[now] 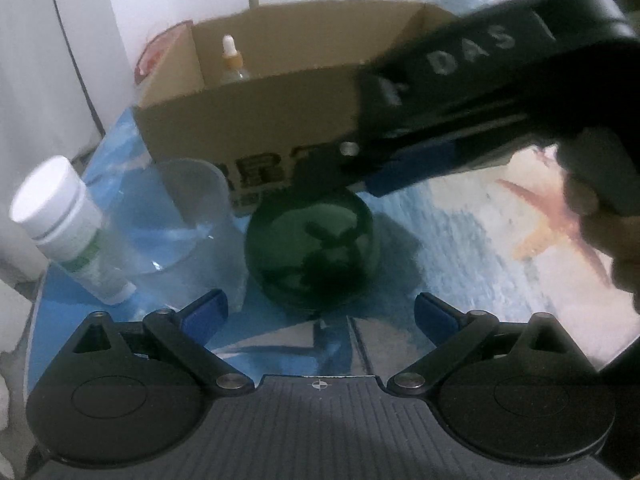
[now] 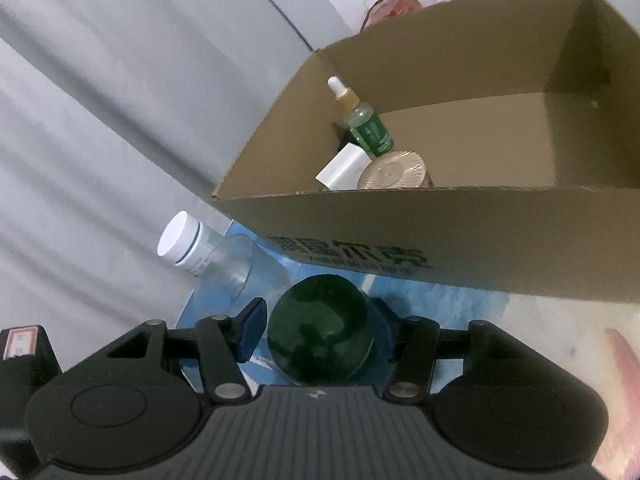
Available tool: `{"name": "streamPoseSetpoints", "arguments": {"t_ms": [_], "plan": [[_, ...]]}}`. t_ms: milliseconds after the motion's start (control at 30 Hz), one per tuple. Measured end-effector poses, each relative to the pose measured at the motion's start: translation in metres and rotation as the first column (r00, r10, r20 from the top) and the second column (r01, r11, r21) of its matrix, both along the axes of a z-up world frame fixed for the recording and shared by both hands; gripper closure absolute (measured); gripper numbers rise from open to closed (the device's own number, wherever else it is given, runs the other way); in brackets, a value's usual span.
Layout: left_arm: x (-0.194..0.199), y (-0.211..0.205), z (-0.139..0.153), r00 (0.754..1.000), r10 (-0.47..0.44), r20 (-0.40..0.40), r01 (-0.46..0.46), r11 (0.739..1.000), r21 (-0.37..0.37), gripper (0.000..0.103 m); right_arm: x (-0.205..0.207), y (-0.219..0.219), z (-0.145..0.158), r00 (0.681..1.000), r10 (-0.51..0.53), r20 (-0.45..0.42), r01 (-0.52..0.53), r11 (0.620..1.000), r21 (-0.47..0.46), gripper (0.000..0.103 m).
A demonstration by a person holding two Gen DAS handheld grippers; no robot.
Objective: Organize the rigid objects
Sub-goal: 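Return the right tool to the dark green ball, then grasp the dark green ball with the right gripper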
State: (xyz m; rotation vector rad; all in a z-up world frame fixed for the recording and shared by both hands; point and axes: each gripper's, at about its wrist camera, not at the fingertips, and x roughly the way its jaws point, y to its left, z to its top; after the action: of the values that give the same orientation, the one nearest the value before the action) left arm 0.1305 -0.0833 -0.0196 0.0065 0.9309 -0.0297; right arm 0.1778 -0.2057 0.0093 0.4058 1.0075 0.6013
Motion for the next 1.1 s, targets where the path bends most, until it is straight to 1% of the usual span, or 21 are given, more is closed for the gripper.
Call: {"name": "streamPoseSetpoints", "arguments": {"t_ms": [100,300,533,867,1100], "plan": [[0.004,-0.001,-0.004,1.000,0.000,0.003,0.000,1.000,-0.014,0.003,0.007,0.008,-0.004,1.000,0.021,-0.003,-0.021,1.000,-0.019,0.045],[0.008,-0.001,-0.003,0.999,0.010,0.034,-0.009,0.999,-0.036,0.004,0.016,0.012,-0.010,0.999,0.050,-0.007,-0.050,0.998,-0.034,0.044],[0.010,0.003,0.002,0.999,0.020,0.027,-0.018,0.997,-0.071,0.004,0.016,0.011,-0.009,0.997,0.068,-0.027,-0.069,0.996,-0.049,0.044],[0.000,-0.012,0.008,0.999,-0.029,0.030,0.031,0.997,-0.075,0.004,0.004,-0.009,-0.009,0.998,0.049,-0.046,-0.051,0.997,-0.058,0.044],[0.000,-0.032,0.012,0.993,-0.105,0.051,0.109,0.990,-0.089,0.004,-0.012,-0.034,-0.007,0.999,0.010,-0.052,-0.013,0.997,-0.070,0.044]]}}
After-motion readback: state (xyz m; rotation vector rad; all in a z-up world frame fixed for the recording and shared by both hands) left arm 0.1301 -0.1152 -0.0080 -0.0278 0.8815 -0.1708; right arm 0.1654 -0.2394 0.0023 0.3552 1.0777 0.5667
